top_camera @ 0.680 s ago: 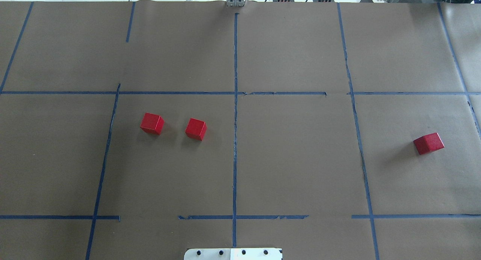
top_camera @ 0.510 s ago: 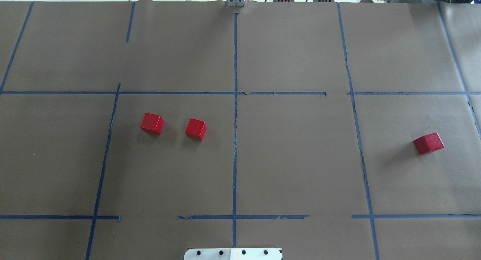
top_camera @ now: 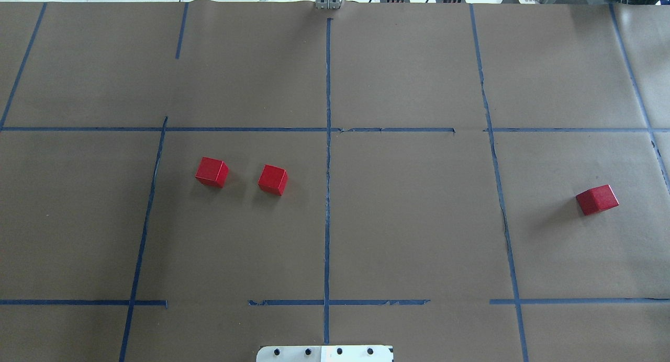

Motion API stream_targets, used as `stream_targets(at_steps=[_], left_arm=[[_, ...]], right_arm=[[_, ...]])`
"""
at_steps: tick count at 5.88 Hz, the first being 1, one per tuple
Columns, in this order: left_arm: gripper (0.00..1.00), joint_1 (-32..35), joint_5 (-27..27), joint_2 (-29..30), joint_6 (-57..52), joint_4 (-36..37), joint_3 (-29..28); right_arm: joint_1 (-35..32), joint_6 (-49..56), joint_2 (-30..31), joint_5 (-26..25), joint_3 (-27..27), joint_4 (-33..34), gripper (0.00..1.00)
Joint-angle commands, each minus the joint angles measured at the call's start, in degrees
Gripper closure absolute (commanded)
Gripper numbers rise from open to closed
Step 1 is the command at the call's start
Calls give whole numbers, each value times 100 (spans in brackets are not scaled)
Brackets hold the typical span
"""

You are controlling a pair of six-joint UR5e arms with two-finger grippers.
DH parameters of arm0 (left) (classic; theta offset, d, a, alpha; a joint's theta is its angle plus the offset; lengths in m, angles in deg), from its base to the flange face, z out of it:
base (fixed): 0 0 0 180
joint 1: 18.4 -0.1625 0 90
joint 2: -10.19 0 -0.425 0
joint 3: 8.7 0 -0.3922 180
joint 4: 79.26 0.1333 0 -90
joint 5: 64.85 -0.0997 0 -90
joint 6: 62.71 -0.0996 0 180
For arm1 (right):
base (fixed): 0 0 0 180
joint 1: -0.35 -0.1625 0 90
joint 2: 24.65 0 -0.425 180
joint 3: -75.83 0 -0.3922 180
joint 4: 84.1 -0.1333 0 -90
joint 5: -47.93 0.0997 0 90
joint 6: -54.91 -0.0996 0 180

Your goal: Form red blocks into L shape at center

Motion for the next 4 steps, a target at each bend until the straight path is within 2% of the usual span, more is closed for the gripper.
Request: stream_targets(at_steps=[1,4], left_arm=[[0,0,3,-12,17,25,-12],[0,0,-6,41,26,-19,-12]], right_arm=[[5,2,2,10,11,-1,0],[188,-50,-51,106,11,-10,0]])
